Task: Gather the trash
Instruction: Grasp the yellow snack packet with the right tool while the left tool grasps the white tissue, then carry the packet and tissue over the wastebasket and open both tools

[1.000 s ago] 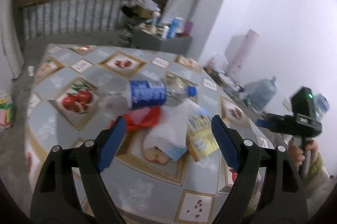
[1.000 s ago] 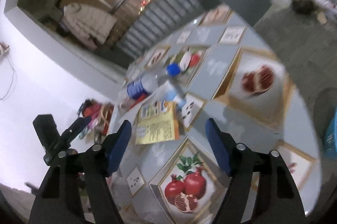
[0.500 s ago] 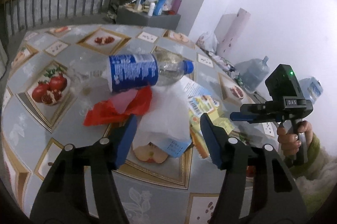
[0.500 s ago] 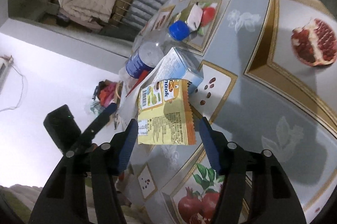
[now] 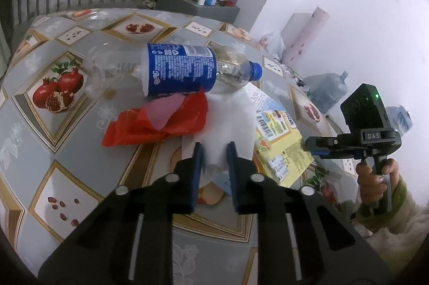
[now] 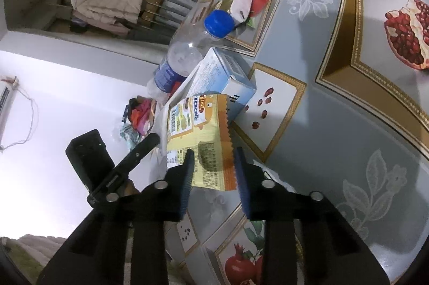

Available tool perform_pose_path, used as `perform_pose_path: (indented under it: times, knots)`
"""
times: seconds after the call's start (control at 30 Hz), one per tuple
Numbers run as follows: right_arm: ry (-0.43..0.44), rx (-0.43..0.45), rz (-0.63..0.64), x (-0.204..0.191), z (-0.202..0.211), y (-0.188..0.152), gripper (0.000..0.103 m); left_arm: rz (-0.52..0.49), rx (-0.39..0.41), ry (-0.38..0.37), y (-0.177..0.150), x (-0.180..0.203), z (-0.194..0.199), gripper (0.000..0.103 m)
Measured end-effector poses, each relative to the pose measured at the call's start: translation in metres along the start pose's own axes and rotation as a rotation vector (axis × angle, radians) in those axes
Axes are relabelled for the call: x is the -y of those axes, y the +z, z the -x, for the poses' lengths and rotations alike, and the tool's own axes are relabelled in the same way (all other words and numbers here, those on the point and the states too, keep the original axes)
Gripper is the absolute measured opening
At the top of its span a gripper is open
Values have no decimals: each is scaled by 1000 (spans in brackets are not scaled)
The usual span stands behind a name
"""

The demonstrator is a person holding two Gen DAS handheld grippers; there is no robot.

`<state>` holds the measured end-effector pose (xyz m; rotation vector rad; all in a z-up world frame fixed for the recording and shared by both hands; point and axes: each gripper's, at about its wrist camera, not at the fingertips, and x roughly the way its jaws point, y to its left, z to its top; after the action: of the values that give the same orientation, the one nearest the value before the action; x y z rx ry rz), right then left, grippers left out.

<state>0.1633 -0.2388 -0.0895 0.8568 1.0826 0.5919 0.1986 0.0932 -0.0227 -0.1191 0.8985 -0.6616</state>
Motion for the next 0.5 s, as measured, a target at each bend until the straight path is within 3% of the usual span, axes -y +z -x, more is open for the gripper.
perform_pose_path:
  times: [0.1,0.5]
  knots:
    - [11,8,2,-1,1,-1,21,1,2,-7,-1,-1,1,6]
    - [52,74,10,-3,31,-5,7,-32,93,-42,8,17,24,2]
